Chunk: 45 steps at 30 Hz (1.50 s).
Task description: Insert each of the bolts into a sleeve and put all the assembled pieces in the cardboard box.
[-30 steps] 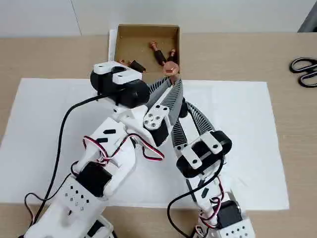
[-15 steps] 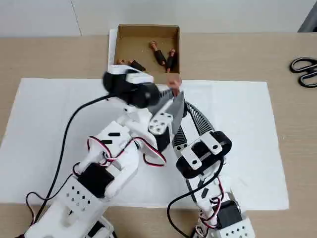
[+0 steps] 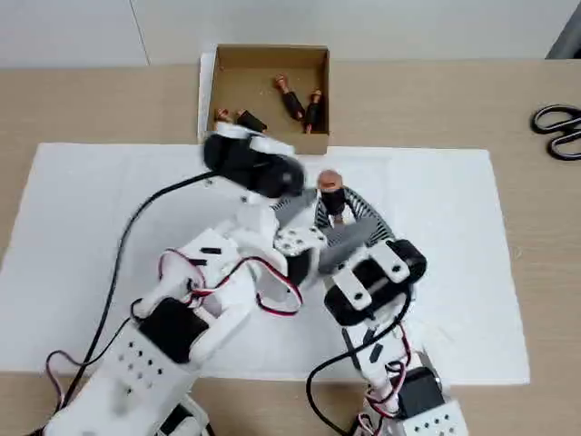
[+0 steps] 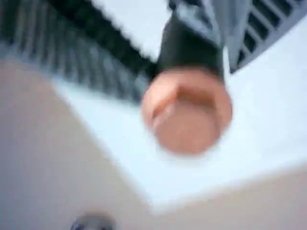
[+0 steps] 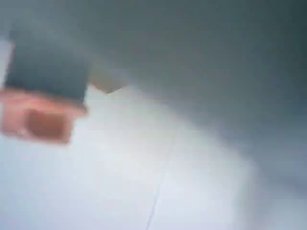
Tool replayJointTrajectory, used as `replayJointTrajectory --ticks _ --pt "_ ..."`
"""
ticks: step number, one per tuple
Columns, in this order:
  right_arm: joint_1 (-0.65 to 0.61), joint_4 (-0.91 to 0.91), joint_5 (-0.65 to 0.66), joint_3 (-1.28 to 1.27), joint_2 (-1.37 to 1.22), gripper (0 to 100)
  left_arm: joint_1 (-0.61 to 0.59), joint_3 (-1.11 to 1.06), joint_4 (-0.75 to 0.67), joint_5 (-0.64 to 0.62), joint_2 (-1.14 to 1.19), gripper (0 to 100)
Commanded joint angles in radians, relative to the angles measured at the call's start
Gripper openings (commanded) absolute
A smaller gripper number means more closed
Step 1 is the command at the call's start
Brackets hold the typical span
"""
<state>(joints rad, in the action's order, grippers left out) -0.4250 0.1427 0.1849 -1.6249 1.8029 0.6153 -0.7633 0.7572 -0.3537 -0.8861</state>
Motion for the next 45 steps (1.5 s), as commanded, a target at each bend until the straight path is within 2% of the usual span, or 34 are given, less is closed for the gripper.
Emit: replayJointTrajectory --ticks 1,6,9,15,17,21,26,29,35,45 --pt "-0.001 -0.019 -0.006 0.075 0.012 0.3 -0.037 0.074 0.025 0.037 -0.011 33" --pt "0.005 -0.010 -0.006 0.077 0.010 0.3 -0.224 0.147 0.028 0.187 -0.014 33" --pt "0.019 0.076 -0.006 0.098 -0.004 0.3 -0.284 0.147 0.041 0.238 -0.068 31" --pt "0.091 0.101 -0.011 0.264 -0.223 0.2 -0.338 -0.048 0.012 0.342 -0.293 8" --pt "0.096 0.101 -0.011 0.361 -0.386 0.2 -0.384 -0.162 -0.060 0.367 -0.399 0" --pt "0.097 0.101 -0.012 0.601 -0.794 0.2 -0.473 -0.398 -0.227 0.377 -0.658 1" --pt "0.096 0.027 -0.104 0.979 -1.313 0.2 -0.549 -0.644 -0.256 0.377 -0.951 1" --pt "0.096 -0.044 -0.160 1.232 -1.607 0.2 -0.609 -0.674 -0.259 0.373 -0.918 1" --pt "0.082 -0.116 -0.166 1.743 -2.117 0.2 -0.674 -0.685 -0.259 0.374 -0.931 1" --pt "0.068 -0.114 -0.163 2.569 -2.804 0.3 -0.795 -0.785 -0.258 0.371 -0.931 1"
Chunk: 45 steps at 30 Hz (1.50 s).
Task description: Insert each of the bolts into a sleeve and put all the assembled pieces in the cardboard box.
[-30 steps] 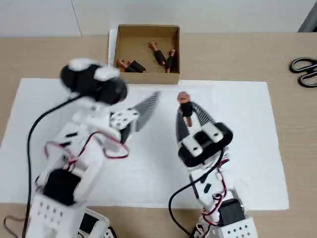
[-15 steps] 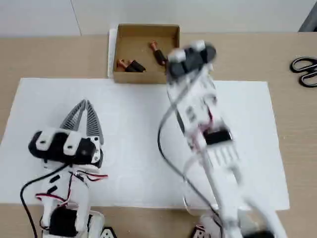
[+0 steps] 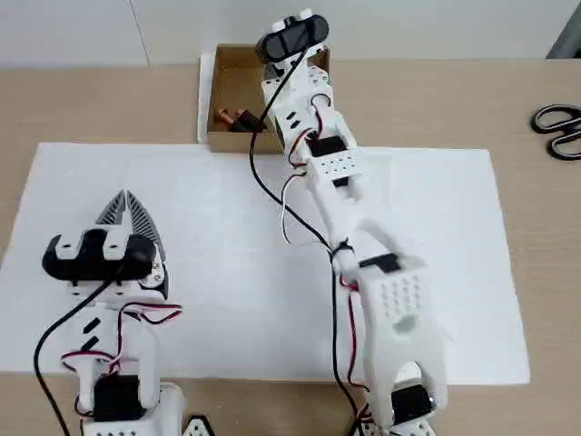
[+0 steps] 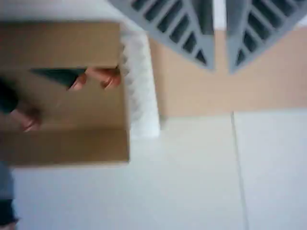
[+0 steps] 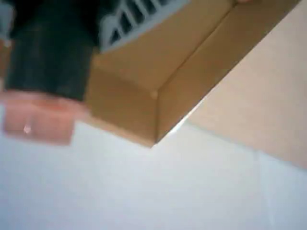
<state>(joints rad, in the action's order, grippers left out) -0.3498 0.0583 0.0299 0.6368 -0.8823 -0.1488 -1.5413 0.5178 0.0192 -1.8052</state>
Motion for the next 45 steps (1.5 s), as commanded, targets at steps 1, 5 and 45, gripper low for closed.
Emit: replayJointTrajectory --ticks 1,5,45 --pt "-0.008 -0.028 -0.006 0.379 -0.174 0.3 -0.038 -0.007 -0.018 -0.002 -0.012 1" --pt "-0.016 -0.027 0.078 0.606 -0.366 0.3 -0.048 -0.008 -0.020 -0.002 -0.014 1" --pt "0.002 0.367 0.066 0.815 -0.489 10.1 -0.043 -0.004 -0.020 -0.002 -0.014 1"
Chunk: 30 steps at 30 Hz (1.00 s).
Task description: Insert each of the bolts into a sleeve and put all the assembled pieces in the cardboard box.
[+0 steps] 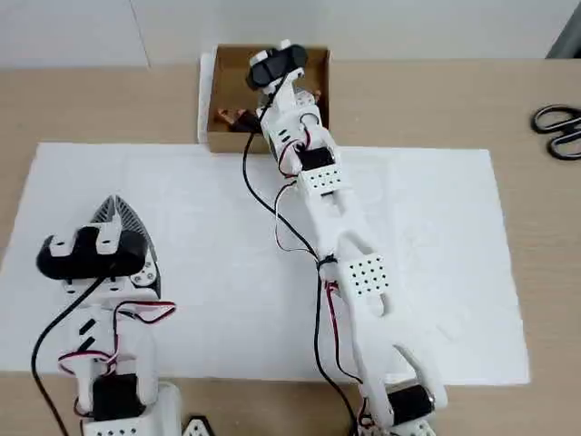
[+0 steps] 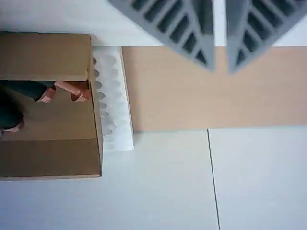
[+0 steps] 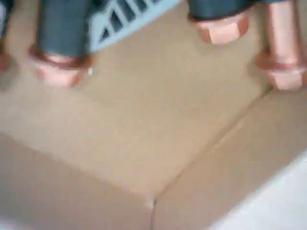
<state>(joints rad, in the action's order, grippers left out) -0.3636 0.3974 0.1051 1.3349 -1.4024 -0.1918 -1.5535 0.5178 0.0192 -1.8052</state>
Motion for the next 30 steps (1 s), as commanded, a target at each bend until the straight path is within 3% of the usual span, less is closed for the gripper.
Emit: replayJointTrajectory --ticks 1,5,8,11,16,23,30 --pt "0.021 0.073 -0.009 0.166 0.039 10.1 0.000 0.010 -0.020 -0.002 -0.014 1" --pt "0.028 0.395 -0.011 0.354 0.120 10.1 0.000 0.010 -0.020 0.000 -0.014 1" --pt "0.031 0.615 0.038 0.345 0.219 12.1 0.000 0.010 -0.020 0.000 -0.014 1" --pt "0.024 0.846 0.112 0.342 0.328 19.1 0.000 0.010 -0.020 -0.002 -0.014 1" --pt "0.004 1.288 0.114 0.341 0.516 30.7 0.002 0.005 -0.017 -0.002 -0.014 1" --pt "0.122 1.307 0.015 0.068 0.799 31.8 0.002 -0.094 -0.006 -0.003 -0.012 1" --pt "0.162 1.303 -0.127 -0.582 1.283 31.8 0.127 -0.127 -0.006 -0.003 -0.012 1"
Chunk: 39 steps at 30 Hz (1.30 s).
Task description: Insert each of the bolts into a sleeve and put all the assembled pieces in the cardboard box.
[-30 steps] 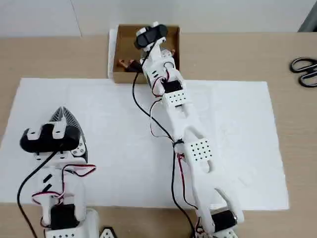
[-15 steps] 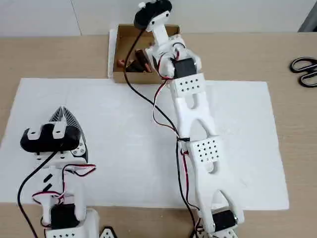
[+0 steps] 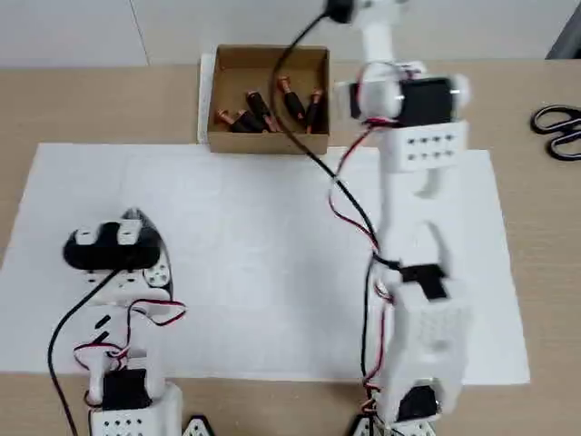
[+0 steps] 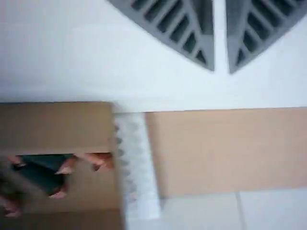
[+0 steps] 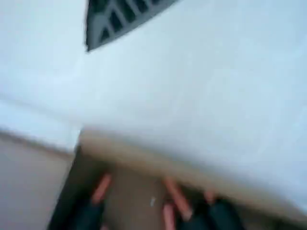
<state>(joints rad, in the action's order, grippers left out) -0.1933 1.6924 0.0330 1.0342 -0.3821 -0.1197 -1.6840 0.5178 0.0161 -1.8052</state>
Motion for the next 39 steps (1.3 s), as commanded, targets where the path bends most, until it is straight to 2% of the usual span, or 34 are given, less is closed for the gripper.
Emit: replayJointTrajectory --ticks 1,6,11,14,17,19,22,26,28,33,36,39 --pt "-0.030 0.007 -0.078 -0.382 0.340 31.8 0.074 0.004 -0.003 0.000 -0.012 1" --pt "-0.113 -0.025 -0.203 -0.864 0.684 31.7 0.092 0.004 0.008 0.000 -0.012 1" --pt "-0.114 -0.117 -0.292 -1.316 0.924 30.0 0.100 0.004 0.215 0.000 -0.012 1" --pt "-0.114 -0.243 -0.327 -1.551 1.066 18.5 0.100 0.004 0.311 0.000 -0.012 1" --pt "-0.076 -0.358 -0.327 -1.708 1.222 1.4 0.100 0.004 0.324 0.000 -0.012 1" --pt "-0.033 -0.424 -0.327 -1.809 1.323 2.3 0.100 0.004 0.324 -0.008 -0.012 1" --pt "0.016 -0.501 -0.327 -1.981 1.465 4.0 0.098 0.004 0.327 -0.103 -0.012 1" --pt "0.036 -0.645 -0.325 -2.234 1.675 0.4 0.094 0.004 0.328 -0.252 -0.012 1" --pt "0.039 -0.710 -0.284 -2.341 1.797 0.4 0.094 0.004 0.344 -0.261 -0.012 1" --pt "0.042 -0.756 -0.058 -2.598 2.103 0.4 0.092 0.002 0.388 -0.259 -0.012 1" --pt "0.082 -0.753 -0.037 -2.700 2.215 0.4 0.092 0.002 0.387 -0.259 -0.012 1" --pt "0.102 -0.750 -0.040 -2.713 2.173 0.4 0.092 0.002 0.387 -0.259 -0.012 1"
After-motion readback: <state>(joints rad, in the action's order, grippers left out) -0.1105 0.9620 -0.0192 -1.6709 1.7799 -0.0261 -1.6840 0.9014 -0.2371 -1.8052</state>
